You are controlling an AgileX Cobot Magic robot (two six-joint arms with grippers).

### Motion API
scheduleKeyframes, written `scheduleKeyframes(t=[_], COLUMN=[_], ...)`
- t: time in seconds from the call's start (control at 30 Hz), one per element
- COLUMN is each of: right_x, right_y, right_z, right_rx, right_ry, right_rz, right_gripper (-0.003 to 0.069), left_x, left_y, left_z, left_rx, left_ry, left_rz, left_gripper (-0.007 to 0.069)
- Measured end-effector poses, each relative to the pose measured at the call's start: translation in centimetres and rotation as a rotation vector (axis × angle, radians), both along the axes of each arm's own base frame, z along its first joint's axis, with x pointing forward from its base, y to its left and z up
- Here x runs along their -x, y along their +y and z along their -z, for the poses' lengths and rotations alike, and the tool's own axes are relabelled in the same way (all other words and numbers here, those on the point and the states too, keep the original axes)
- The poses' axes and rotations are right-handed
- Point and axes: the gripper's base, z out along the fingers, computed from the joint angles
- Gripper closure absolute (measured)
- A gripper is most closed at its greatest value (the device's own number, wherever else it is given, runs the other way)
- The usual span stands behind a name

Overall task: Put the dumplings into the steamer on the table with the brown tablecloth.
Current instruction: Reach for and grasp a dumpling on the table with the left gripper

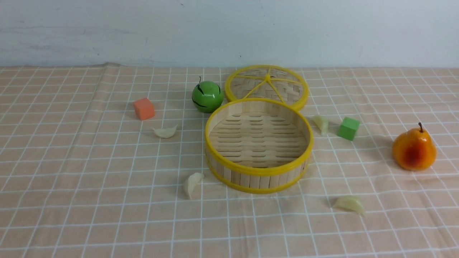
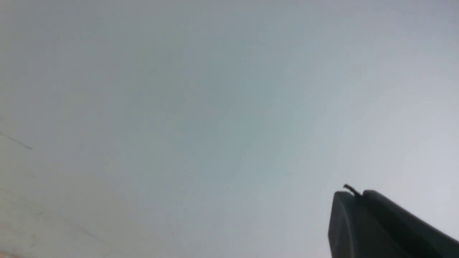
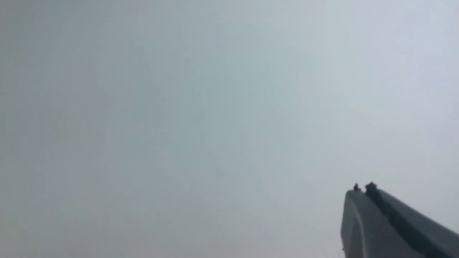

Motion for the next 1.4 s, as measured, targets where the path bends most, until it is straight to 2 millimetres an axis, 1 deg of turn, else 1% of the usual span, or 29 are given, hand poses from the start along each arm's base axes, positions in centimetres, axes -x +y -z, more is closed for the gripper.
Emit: scheduleKeyframes(t=[0.07,0.13,0.17,0.2,0.23,0.27,0.33,0.37,0.4,0.43,0.5,0.53,0.57,0.63,0.67,0.73,0.77,0.8,0.87,0.9,0.97,1.0,1.03,1.07,1.2,1.27,1.3,1.33,1.4], right_x=[-2.2,-4.0,-4.0,-5.1,-5.5,-6.2,-6.8,-7.1,-7.3,-7.4,-8.1,-8.2,-8.8,-9.2,-9.6,-9.8,-9.8,-9.8,-9.8,-9.8,-9.7,-9.6,-9.6,-9.5,-9.5,-9.5,-9.5,-9.5,-9.5], right_y=[0.2,0.3,0.3,0.4,0.4,0.6,0.7,0.9,1.0,1.1,1.6,1.6,2.0,2.2,2.5,2.9,2.9,3.2,3.4,3.5,3.7,3.7,3.7,3.8,4.0,4.1,4.1,4.1,4.2], right_z=[1.1,2.5,2.6,3.7,4.1,4.8,5.4,6.0,6.2,6.2,6.8,6.8,7.0,7.2,7.2,7.1,7.0,6.9,6.8,6.7,6.8,6.8,6.8,6.8,6.8,6.7,6.7,6.6,6.6], right_rx=[0.113,0.183,0.188,0.208,0.199,0.182,0.165,0.163,0.159,0.156,0.096,0.088,0.041,0.012,-0.003,0.004,-0.004,0.000,0.033,0.046,0.092,0.101,0.109,0.121,0.103,0.085,0.081,0.066,0.055], right_ry=[0.186,0.343,0.350,0.479,0.546,0.675,0.831,0.959,1.065,1.069,1.228,1.236,1.257,1.261,1.250,1.229,1.226,1.210,1.192,1.186,1.185,1.184,1.188,1.192,1.189,1.187,1.186,1.183,1.181], right_rz=[0.027,0.030,0.030,0.019,0.010,-0.008,-0.033,-0.053,-0.072,-0.074,-0.120,-0.123,-0.149,-0.171,-0.199,-0.239,-0.246,-0.278,-0.316,-0.330,-0.365,-0.369,-0.378,-0.391,-0.407,-0.412,-0.413,-0.417,-0.420], right_gripper=[0.0673,0.0668,0.0668,0.0666,0.0665,0.0665,0.0664,0.0664,0.0662,0.0662,0.0662,0.0662,0.0661,0.0661,0.0659,0.0659,0.0659,0.0658,0.0658,0.0657,0.0655,0.0655,0.0655,0.0655,0.0652,0.0651,0.0651,0.0649,0.0648], left_x=[-2.9,-5.3,-5.6,-7.4,-8.3,-9.7,-11.0,-11.8,-12.4,-12.5,-14.4,-14.6,-15.8,-16.8,-18.1,-19.5,-19.7,-21.0,-22.4,-22.8,-24.7,-24.9,-25.6,-27.0,-30.1,-31.0,-31.1,-31.6,-32.0], left_y=[-0.2,-0.5,-0.5,-0.6,-0.7,-0.7,-0.7,-0.7,-0.8,-0.8,-1.6,-1.7,-2.8,-4.0,-6.2,-8.4,-8.6,-10.4,-12.5,-13.0,-14.9,-15.0,-15.5,-16.2,-17.1,-17.4,-17.5,-17.8,-17.9], left_z=[0.2,1.2,1.3,2.3,2.6,3.6,4.0,4.6,4.7,4.6,4.9,4.9,5.1,5.3,5.5,5.8,5.6,5.9,6.7,6.9,8.1,8.2,8.7,9.9,13.3,14.8,14.9,16.3,17.2], left_rx=[-0.038,-0.073,-0.078,-0.124,-0.148,-0.179,-0.197,-0.211,-0.227,-0.238,-0.250,-0.252,-0.285,-0.325,-0.398,-0.474,-0.483,-0.549,-0.641,-0.668,-0.776,-0.785,-0.819,-0.858,-0.883,-0.876,-0.878,-0.877,-0.879], left_ry=[0.139,0.280,0.298,0.434,0.514,0.669,0.832,0.952,1.032,1.052,1.204,1.213,1.268,1.292,1.302,1.299,1.292,1.292,1.311,1.315,1.330,1.331,1.330,1.336,1.368,1.383,1.386,1.404,1.419], left_rz=[-0.008,-0.011,-0.011,-0.014,-0.016,-0.019,-0.022,-0.019,-0.010,-0.007,0.081,0.092,0.194,0.288,0.429,0.534,0.542,0.595,0.623,0.622,0.582,0.577,0.556,0.505,0.415,0.400,0.401,0.401,0.402], left_gripper=[0.0638,0.0638,0.0638,0.0638,0.0638,0.0638,0.0638,0.0638,0.0638,0.0638,0.0638,0.0638,0.0638,0.0638,0.0638,0.0638,0.0638,0.0637,0.0624,0.0611,0.0551,0.0536,0.0512,0.0428,0.0230,0.0167,0.0162,0.0134,0.0134])
